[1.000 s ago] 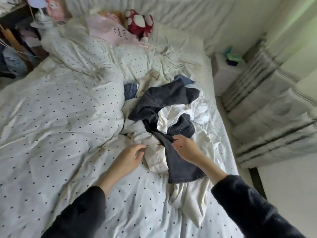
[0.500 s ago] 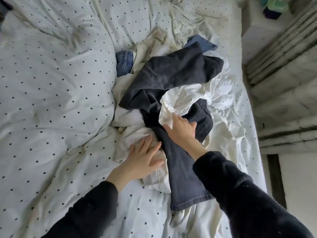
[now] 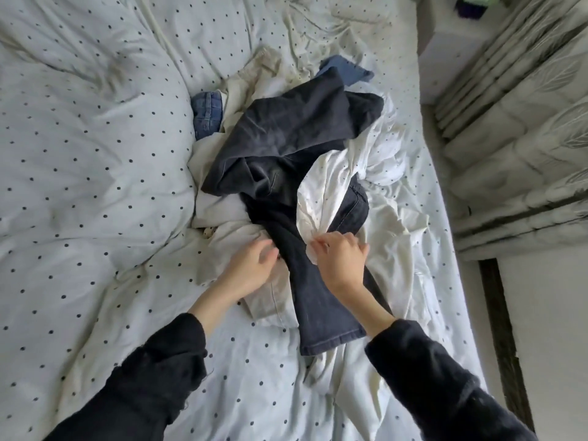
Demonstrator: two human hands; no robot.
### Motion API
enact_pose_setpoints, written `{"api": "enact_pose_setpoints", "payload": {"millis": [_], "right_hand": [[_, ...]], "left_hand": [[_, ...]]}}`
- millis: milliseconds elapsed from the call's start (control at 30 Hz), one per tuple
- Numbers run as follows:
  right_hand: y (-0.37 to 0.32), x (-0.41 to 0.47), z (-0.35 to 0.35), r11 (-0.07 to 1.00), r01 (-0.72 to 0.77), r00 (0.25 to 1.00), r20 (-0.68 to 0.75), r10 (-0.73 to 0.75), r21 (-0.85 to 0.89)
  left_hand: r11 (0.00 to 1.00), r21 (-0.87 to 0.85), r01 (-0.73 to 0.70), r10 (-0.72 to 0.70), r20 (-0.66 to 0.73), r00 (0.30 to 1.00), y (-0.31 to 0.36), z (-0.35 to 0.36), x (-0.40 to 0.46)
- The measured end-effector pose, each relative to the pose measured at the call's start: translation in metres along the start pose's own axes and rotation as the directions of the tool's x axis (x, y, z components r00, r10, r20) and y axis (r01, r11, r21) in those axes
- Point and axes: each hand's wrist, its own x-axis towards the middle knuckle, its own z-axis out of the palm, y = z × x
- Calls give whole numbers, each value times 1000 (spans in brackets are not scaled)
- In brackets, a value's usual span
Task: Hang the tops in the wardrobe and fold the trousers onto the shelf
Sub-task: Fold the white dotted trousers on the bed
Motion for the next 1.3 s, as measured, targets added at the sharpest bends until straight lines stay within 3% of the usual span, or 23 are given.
{"api": "enact_pose_setpoints", "payload": {"millis": [133,200,300,367,467,567,633,700,833,1033,1300], "right_hand": [[5,-58,-23,974,201,979,-50,-197,107],[2,-88,-33,942,309,951,-39,-307,130],[14,-137,-60,917,354,933,2,-360,181],[24,-155,-79,910,173,970,97,-225,376],[38,-179,-112,773,-225,969,218,115,593],[43,-178,-128,694,-486,860,431,273,531],[37,-185,-127,560,-635,758,569,318,532],[28,-191,-120,455,-701,706,620,341,548],[12,-210,-110,303,-648,755,535,379,699],[22,-251,-128,492,-526,851,419,317,694],[56,-263,-106,624,-501,865,363,346,599]], "left_hand": [[935,-300,191,-174,82,981,46,3,-13],[936,-305,179,-150,116,982,64,14,-21],[975,-212,70,-69,13,998,80,36,-54],[979,-201,-12,17,19,1000,80,42,-79],[985,-86,-149,167,269,949,79,45,-137],[955,92,-283,188,551,813,75,43,-190],[929,148,-339,167,649,742,67,47,-220],[898,207,-389,146,692,707,62,49,-240],[822,389,-417,85,640,764,51,46,-258],[900,284,-330,98,607,789,42,46,-261],[905,325,-274,148,363,920,21,80,-233]]}}
